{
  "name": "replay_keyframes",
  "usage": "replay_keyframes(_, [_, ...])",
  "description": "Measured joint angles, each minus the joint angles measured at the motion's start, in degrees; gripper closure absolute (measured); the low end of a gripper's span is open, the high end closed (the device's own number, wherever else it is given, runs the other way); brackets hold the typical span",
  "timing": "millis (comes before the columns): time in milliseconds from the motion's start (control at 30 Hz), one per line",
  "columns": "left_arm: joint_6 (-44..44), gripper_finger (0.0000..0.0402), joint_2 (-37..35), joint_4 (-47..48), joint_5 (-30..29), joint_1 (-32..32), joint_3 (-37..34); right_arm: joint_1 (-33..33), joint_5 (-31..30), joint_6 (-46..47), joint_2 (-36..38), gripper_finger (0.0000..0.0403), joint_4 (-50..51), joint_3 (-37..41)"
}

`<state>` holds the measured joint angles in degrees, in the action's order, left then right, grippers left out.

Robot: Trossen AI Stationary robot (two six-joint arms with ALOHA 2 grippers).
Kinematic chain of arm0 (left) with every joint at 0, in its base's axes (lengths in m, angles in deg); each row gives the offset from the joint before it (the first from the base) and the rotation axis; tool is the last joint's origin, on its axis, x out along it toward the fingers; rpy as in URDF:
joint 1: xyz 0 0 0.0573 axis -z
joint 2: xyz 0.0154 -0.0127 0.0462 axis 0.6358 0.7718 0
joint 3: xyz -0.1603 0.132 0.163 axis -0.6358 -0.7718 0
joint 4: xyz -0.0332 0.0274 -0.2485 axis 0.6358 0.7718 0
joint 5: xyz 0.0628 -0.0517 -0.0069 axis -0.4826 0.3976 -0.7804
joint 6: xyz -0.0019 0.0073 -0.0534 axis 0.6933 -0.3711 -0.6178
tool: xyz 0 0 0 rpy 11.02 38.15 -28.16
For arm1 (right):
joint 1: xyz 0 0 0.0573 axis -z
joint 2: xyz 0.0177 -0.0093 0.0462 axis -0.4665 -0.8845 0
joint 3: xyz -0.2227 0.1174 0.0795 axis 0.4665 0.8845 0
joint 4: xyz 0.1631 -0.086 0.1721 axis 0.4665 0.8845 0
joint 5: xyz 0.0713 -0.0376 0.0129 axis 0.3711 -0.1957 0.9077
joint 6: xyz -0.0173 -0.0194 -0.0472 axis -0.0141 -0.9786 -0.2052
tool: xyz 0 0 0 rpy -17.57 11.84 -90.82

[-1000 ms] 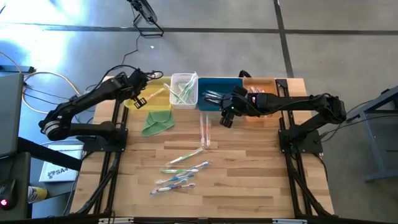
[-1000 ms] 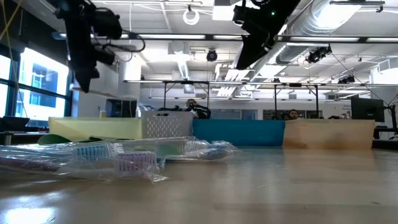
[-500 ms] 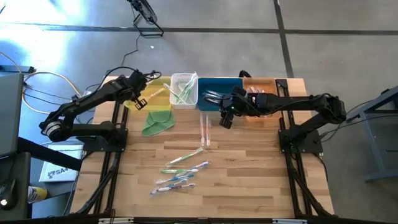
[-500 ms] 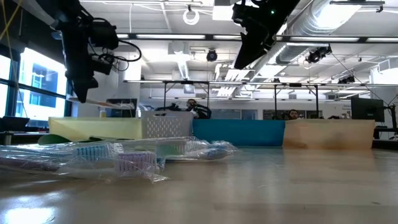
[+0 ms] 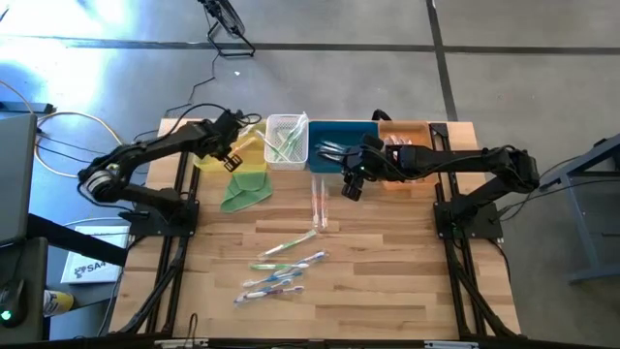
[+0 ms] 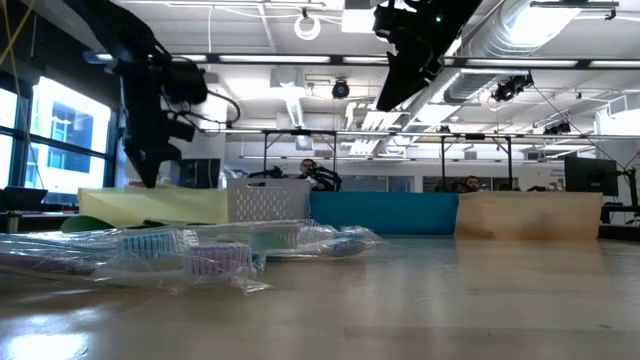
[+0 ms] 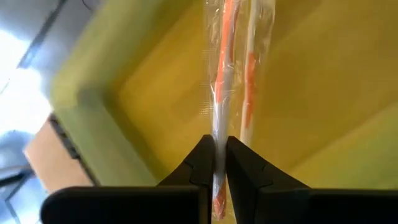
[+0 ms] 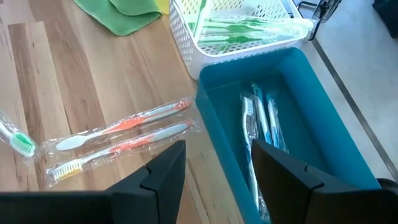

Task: Pick & Place Toothbrushes
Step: Put the orange toothbrush into the yellow bin

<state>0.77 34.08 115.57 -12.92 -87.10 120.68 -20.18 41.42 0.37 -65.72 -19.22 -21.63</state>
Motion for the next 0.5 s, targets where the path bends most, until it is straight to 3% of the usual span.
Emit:
replay_keyframes(267, [-0.45,0.038,8.55,-3.53,0.08,-0.02,0.0,0.01,0.01,0.0,0.0,0.0227,0.04,0.0])
replay_keyframes(500, [-0.07,0.038,10.12,-4.92,0.1,-0.02,0.0,-0.01,0.0,0.0,0.0,0.0227,0.04,0.0])
